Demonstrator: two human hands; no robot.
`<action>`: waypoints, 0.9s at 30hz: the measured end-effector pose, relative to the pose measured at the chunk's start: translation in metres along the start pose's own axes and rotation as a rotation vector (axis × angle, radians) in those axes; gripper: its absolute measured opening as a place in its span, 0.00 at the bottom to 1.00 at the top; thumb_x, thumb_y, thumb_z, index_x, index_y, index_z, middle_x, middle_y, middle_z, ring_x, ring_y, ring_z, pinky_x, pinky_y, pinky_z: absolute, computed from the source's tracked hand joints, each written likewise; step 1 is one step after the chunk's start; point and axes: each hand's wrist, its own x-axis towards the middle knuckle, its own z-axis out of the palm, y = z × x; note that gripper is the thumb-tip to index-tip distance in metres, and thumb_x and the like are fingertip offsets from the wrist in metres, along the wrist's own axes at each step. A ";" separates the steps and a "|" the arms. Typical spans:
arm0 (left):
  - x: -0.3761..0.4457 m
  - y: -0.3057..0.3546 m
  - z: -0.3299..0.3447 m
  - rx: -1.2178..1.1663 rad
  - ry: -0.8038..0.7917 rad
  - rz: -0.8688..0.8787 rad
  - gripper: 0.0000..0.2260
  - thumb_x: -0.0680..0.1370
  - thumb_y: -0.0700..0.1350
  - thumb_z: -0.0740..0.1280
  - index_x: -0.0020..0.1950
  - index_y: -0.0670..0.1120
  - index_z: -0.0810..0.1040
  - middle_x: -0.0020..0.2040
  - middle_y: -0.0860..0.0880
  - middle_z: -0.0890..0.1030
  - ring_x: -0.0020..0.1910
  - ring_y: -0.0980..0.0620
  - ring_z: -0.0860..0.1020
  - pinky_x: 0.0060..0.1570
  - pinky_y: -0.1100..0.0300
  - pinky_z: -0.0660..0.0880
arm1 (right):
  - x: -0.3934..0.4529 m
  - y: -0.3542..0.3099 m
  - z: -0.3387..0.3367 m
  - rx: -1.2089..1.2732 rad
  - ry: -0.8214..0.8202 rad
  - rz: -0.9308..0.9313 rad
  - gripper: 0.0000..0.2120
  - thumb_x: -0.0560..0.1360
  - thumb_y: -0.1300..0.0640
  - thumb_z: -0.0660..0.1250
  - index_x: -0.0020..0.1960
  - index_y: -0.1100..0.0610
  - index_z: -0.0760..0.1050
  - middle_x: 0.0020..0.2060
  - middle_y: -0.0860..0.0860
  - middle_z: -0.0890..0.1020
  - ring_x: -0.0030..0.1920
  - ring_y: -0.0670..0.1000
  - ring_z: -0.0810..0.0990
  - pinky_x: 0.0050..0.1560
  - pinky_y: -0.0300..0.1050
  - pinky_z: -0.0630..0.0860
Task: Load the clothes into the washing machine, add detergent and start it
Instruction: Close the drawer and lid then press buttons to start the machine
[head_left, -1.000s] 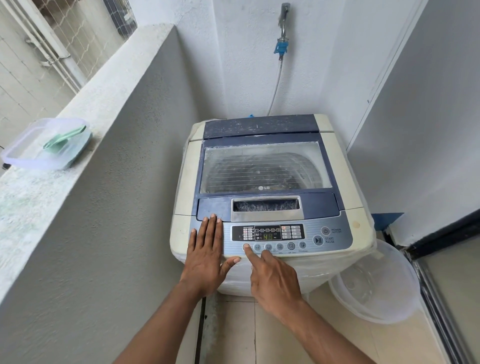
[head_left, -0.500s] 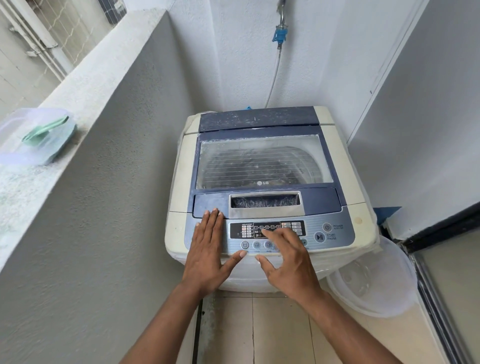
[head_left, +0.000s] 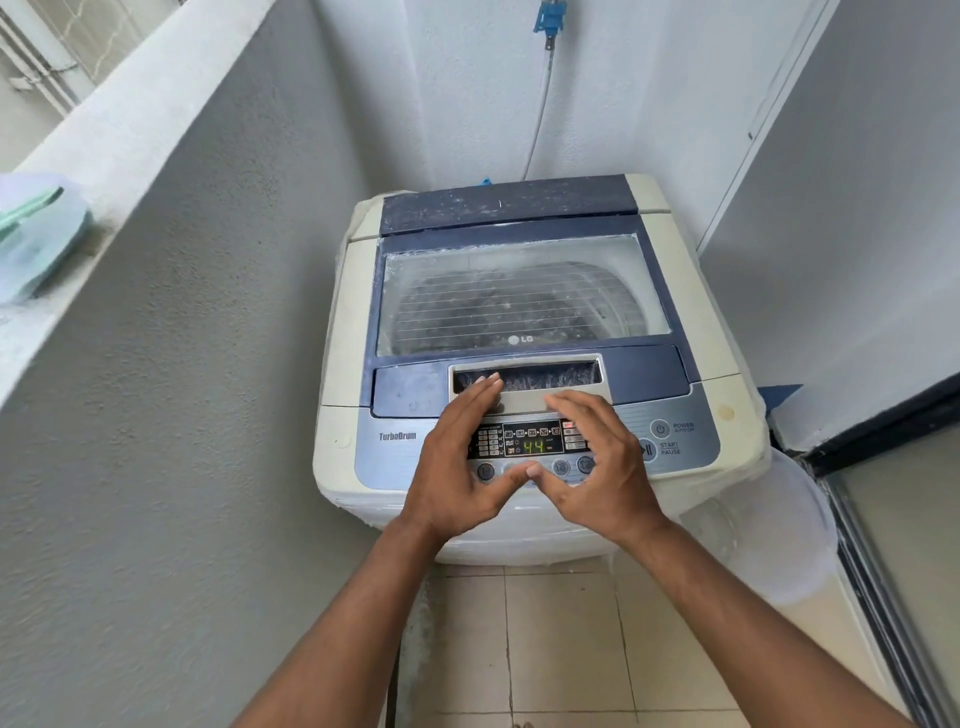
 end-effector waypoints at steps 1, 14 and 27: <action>0.000 -0.002 0.003 -0.011 0.008 0.014 0.40 0.72 0.52 0.82 0.79 0.42 0.70 0.78 0.48 0.72 0.78 0.48 0.70 0.75 0.42 0.70 | 0.002 0.002 0.000 -0.001 -0.006 -0.008 0.35 0.67 0.51 0.83 0.70 0.61 0.77 0.66 0.53 0.78 0.67 0.50 0.78 0.68 0.48 0.77; 0.000 -0.017 0.016 0.004 0.080 0.092 0.37 0.70 0.52 0.82 0.74 0.38 0.75 0.70 0.44 0.80 0.72 0.46 0.77 0.70 0.43 0.74 | 0.000 0.017 0.012 -0.021 0.040 -0.060 0.32 0.69 0.52 0.81 0.68 0.63 0.78 0.64 0.55 0.80 0.66 0.52 0.80 0.67 0.48 0.77; -0.003 -0.021 0.016 -0.021 0.070 0.085 0.38 0.67 0.54 0.84 0.73 0.42 0.77 0.69 0.48 0.81 0.72 0.48 0.77 0.70 0.43 0.74 | -0.001 0.023 0.005 0.000 -0.021 -0.100 0.35 0.68 0.48 0.84 0.69 0.61 0.78 0.64 0.52 0.80 0.66 0.48 0.79 0.68 0.44 0.76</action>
